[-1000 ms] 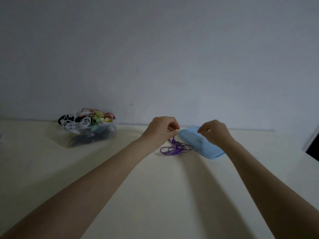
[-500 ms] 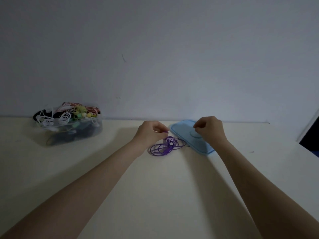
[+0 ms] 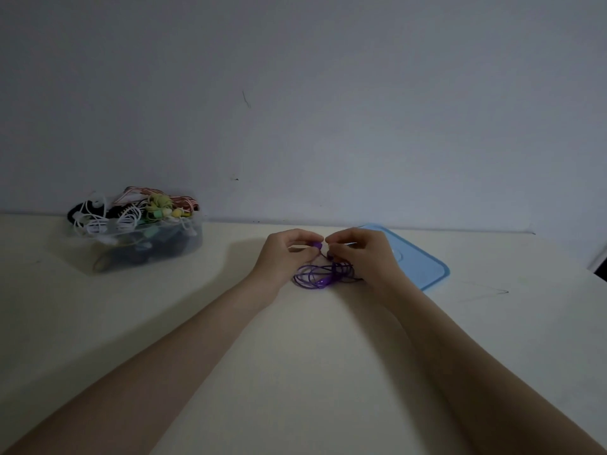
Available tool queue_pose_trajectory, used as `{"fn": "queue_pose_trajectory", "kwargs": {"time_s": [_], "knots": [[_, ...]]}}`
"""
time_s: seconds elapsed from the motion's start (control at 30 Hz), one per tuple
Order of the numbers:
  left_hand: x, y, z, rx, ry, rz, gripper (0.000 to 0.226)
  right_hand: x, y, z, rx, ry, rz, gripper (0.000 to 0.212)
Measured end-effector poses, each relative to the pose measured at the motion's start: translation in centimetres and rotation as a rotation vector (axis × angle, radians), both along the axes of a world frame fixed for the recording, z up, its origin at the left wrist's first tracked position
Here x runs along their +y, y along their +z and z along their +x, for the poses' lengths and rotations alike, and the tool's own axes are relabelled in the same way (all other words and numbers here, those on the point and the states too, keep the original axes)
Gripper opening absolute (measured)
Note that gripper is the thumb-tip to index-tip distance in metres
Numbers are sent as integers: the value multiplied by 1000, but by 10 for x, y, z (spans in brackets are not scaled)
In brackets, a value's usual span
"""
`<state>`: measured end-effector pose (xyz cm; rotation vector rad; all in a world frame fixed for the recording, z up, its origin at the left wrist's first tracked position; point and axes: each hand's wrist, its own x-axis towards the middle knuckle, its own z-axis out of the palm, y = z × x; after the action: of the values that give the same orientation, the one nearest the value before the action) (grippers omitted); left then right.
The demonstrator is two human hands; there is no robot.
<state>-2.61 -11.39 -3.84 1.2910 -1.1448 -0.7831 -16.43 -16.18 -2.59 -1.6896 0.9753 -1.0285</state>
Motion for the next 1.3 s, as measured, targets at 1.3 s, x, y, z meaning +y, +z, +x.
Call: {"fn": "queue_pose_trajectory", "kwargs": {"time_s": [1.3], "knots": [[4, -2, 2, 25, 11, -56, 12, -1, -12, 4, -264, 40, 83, 23]]}}
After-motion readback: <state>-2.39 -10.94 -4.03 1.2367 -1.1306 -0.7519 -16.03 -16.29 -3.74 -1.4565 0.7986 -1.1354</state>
